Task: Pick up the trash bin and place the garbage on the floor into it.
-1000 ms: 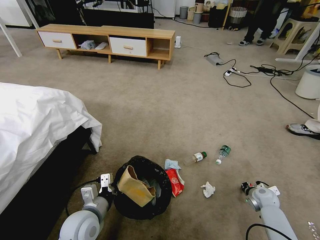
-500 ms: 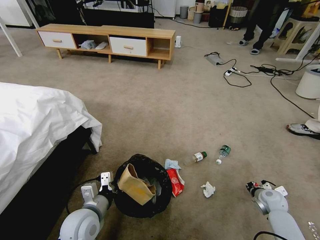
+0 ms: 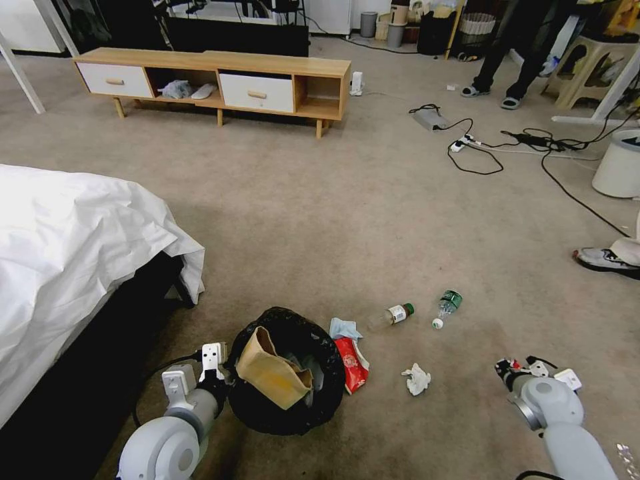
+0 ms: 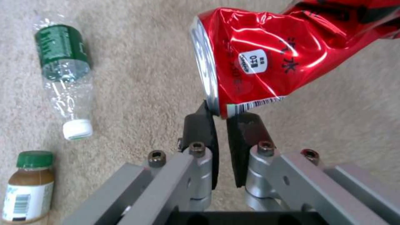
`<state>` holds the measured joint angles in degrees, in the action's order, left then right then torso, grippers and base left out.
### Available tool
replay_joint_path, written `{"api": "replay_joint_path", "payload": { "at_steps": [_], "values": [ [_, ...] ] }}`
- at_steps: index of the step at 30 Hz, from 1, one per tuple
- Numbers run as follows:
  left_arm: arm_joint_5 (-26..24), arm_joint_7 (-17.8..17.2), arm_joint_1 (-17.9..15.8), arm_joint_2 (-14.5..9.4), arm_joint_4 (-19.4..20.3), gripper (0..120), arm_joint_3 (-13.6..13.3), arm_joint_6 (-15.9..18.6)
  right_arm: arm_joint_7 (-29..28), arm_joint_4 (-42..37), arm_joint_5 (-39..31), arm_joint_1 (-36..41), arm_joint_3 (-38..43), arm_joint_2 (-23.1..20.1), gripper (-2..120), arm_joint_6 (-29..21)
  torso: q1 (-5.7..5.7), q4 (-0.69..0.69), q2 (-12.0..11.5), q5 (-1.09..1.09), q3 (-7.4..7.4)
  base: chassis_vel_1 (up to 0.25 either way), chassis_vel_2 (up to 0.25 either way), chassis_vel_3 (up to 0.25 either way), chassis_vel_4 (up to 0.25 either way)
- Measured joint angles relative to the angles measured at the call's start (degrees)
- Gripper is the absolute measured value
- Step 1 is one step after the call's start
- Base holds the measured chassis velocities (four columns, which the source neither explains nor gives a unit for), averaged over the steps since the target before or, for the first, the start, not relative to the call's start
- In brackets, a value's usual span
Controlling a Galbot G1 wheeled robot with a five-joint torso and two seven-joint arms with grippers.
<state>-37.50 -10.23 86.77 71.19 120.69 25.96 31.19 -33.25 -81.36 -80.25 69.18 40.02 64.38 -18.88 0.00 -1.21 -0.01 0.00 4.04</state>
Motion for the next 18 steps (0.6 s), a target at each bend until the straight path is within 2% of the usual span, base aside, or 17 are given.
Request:
{"api": "replay_joint_path", "payload": {
  "at_steps": [6,18],
  "values": [
    [-0.91,-0.39,-0.45,-0.19,0.11,0,-0.54,0.32,-0.96,-6.72,-0.78,3.99,-0.1,-3.55,6,-0.15,0.0,-0.01,0.0,0.0,0.0,0.0,0.0,0.0,0.0],
    [-1.67,-0.6,-0.92,-0.54,0.96,0,-0.71,0.65,-3.07,-14.89,-2.11,7.03,-1.32,-6.56,6,-0.17,0.0,0.01,0.01,-0.01,0.0,0.0,0.0,0.0,0.0]
  ]
}}
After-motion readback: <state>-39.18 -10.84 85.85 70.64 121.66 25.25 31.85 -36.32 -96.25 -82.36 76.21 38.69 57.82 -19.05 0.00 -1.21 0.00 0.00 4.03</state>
